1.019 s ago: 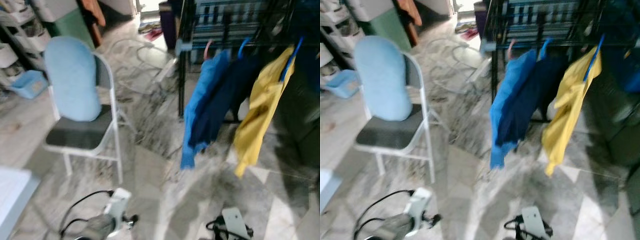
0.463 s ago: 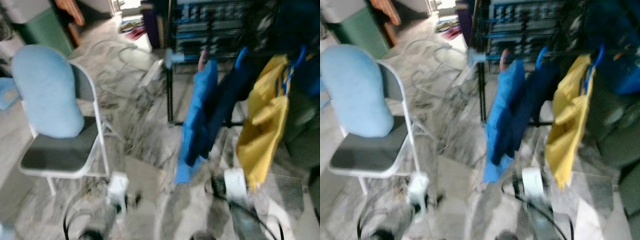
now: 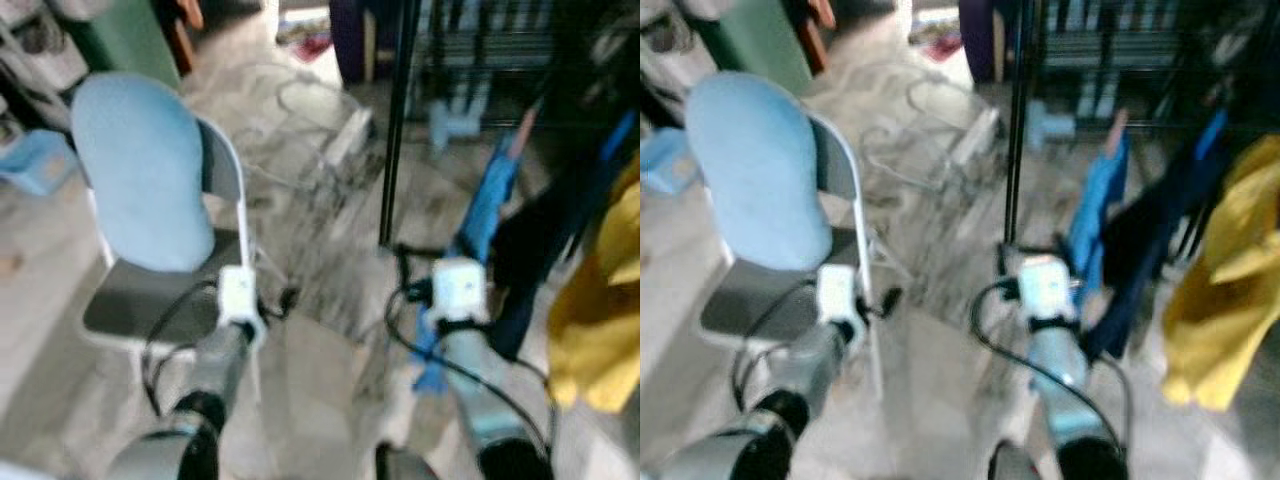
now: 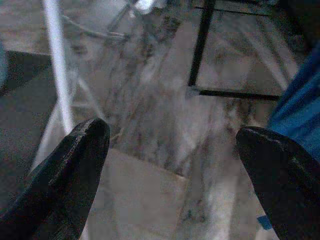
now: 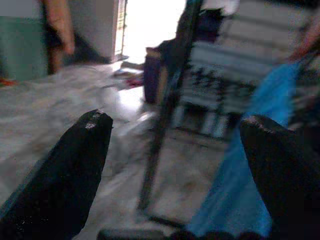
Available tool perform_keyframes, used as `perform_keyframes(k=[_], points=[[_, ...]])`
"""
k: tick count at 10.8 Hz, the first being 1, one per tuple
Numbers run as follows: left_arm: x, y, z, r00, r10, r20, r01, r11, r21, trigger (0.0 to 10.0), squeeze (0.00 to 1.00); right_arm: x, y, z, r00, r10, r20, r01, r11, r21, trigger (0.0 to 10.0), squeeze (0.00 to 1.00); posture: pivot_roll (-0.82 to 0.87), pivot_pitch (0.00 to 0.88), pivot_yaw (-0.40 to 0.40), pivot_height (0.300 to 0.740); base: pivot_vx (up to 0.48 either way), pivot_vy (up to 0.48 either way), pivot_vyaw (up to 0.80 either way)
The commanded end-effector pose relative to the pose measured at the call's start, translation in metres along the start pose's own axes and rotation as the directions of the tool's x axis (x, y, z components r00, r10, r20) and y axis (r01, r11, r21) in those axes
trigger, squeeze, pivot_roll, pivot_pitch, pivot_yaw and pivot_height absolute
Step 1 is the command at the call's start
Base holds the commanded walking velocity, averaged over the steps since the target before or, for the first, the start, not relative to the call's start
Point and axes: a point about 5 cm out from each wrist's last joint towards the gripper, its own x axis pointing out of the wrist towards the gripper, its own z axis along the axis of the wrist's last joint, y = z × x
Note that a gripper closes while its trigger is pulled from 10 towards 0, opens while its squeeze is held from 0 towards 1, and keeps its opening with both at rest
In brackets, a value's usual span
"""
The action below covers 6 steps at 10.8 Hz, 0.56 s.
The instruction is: Hang hanger
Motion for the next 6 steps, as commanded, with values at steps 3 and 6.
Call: perform_keyframes(k=[3, 6], points=[[0.004, -0.013, 0.009, 0.998, -0.028, 0.058, 0.029, 0.999, -0.022, 10.0, 0.0, -0.003, -0.015, 0.01, 0.995, -0.097, 0.004, 0.097, 0.992, -0.083, 10.0, 0.0, -0.18, 0.159, 0.09, 0.74, 0.0, 0.0, 0.0], [0.005, 0.002, 0.072, 0.956, -0.102, 0.277, 0.074, 0.991, 0.109, 10.0, 0.0, -0.011, -0.03, 0.014, 0.997, -0.076, -0.028, 0.075, 0.997, -0.035, 10.0, 0.0, -0.16, 0.166, 0.055, 0.74, 0.0, 0.0, 0.0]])
